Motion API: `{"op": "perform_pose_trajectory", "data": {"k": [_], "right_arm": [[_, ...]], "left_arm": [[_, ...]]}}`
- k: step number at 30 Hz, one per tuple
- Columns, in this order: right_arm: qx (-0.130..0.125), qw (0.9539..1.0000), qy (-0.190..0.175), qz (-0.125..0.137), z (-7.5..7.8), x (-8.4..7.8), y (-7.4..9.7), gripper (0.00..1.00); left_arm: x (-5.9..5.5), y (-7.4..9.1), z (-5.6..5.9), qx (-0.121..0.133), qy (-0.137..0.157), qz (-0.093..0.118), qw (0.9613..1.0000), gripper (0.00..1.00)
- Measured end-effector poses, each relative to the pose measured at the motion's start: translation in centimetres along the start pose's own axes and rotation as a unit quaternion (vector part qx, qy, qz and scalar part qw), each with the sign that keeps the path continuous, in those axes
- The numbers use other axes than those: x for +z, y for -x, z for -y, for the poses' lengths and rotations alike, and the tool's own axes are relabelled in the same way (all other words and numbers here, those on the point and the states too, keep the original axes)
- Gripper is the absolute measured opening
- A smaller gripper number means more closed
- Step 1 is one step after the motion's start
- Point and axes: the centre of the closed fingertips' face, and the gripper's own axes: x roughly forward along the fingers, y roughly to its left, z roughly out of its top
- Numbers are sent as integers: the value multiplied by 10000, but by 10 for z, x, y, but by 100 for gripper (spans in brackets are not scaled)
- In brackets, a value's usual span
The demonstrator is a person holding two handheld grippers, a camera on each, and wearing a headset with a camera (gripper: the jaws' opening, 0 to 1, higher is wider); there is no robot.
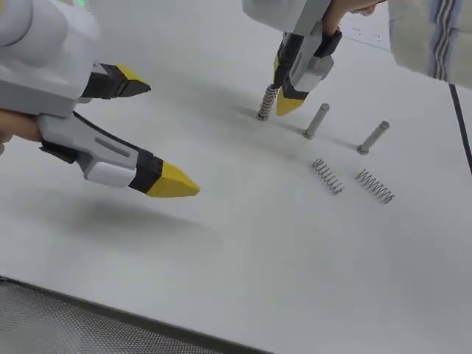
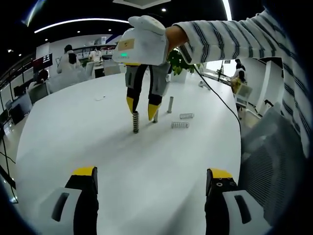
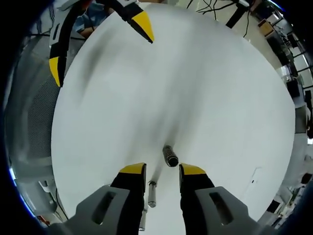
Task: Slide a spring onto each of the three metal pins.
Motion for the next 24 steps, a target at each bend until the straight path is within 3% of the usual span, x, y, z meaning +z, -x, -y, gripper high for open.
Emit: {"op": "perform_pose_trajectory", "data": {"k": [8, 15, 24], "right_arm": [[-126, 9996, -163, 198, -14, -19, 18, 23], [-253, 9989, -247, 319, -30, -45, 37, 26], [-443, 9947, -691, 626, -48, -58, 49, 27]], "left_arm": [[9, 3, 3, 20, 36, 105, 9999, 88], [10, 2, 1, 2, 3, 122, 9999, 88], [7, 4, 6, -85, -31, 22, 10000, 88]]}}
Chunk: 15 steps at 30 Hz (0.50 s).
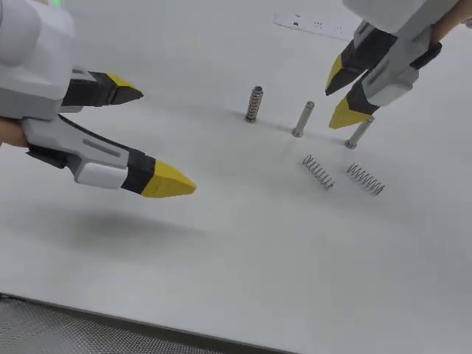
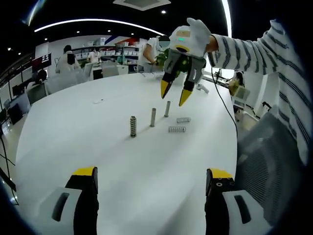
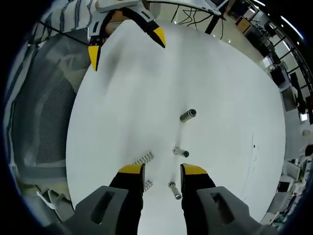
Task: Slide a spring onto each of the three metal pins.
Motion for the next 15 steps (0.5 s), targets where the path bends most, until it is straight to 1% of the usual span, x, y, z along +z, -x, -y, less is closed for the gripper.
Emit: {"op": "perform_pose_trajectory", "data": {"k": [4, 5, 7, 9, 11, 12, 13, 15], "right_arm": [[-115, 9995, -220, 190, -7, -1, 7, 26], [-185, 9992, -262, 243, -7, -1, 9, 27], [-404, 9972, -475, 409, -2, 1, 12, 32], [-446, 9963, -548, 500, -3, 1, 15, 35], [-475, 9952, -633, 570, -4, 0, 18, 34], [-601, 9926, -815, 674, -1, -1, 22, 34], [-669, 9909, -905, 744, 1, -1, 23, 34], [-732, 9864, -1164, 904, 1, -3, 28, 34]], "left_arm": [[0, 2, 1, -9, -6, -11, 10000, 88], [-1, 2, 1, -8, 0, -18, 10000, 88], [-1, 3, 1, -2, 3, -34, 10000, 88], [-2, 4, 1, 21, 12, -64, 10000, 88], [-3, 6, 1, 34, 14, -76, 10000, 88], [-3, 6, 1, 47, 27, -72, 10000, 88], [-3, 7, 0, 63, 44, -65, 9999, 88], [-3, 9, 0, 85, 70, -60, 9999, 89]]}}
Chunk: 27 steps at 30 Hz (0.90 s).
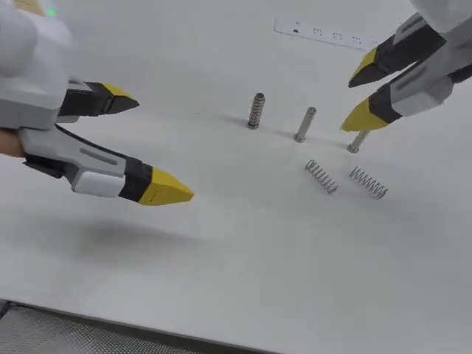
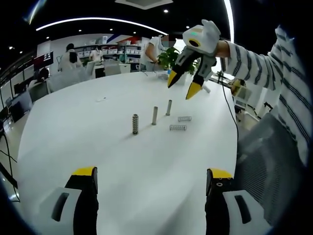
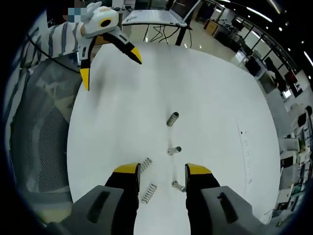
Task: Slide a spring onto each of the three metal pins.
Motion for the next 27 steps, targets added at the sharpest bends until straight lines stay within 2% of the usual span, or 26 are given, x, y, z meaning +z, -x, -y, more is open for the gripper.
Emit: {"op": "perform_pose_trajectory", "data": {"k": [7, 13, 17, 19, 23, 27], "right_arm": [[-162, 9988, -406, 218, -3, -15, 14, 35], [-275, 9955, -779, 474, -14, -26, 14, 39], [-351, 9892, -1214, 736, -21, -34, 14, 44], [-407, 9862, -1374, 824, -23, -39, 16, 44], [-493, 9815, -1625, 878, -28, -51, 19, 46], [-548, 9751, -1899, 1008, -41, -59, 21, 49]], "left_arm": [[-1, 4, 0, 24, 31, -15, 10000, 88], [-1, 5, 1, 8, 50, -5, 10000, 88], [-2, 7, 3, -32, 45, -28, 10000, 87], [-2, 8, 4, -57, 51, -21, 10000, 87], [-3, 9, 6, -97, 41, -29, 9999, 87], [-2, 9, 8, -121, 80, 0, 9999, 87]]}}
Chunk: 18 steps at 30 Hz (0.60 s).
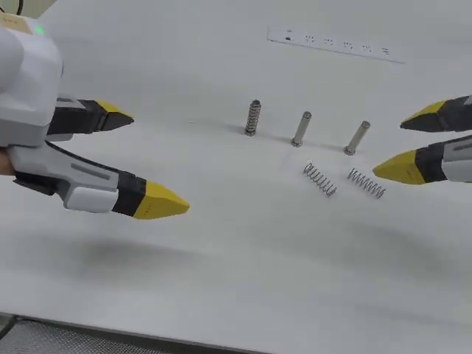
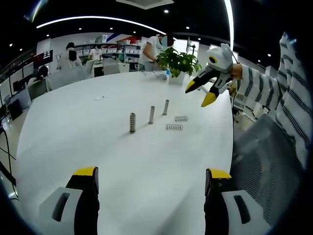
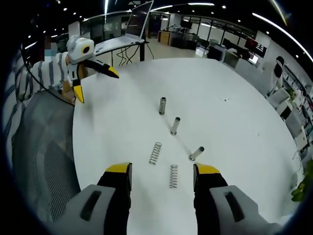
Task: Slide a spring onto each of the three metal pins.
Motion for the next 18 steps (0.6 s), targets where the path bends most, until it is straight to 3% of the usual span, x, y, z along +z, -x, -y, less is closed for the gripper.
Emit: {"op": "perform_pose_trajectory", "data": {"k": [8, 10, 14, 18], "right_arm": [[-35, 9984, -325, 458, -15, -12, 3, 60], [-139, 9971, -518, 543, -15, -16, 4, 67], [-207, 9940, -765, 754, -20, -19, 10, 71], [-220, 9927, -861, 818, -27, -26, 13, 77]], "left_arm": [[3, -1, 4, -48, -51, -29, 10000, 87], [3, -2, 4, -65, -62, -42, 10000, 87], [2, -3, 3, -68, -46, -45, 10000, 87], [3, -4, 6, -59, -49, -45, 10000, 87]]}}
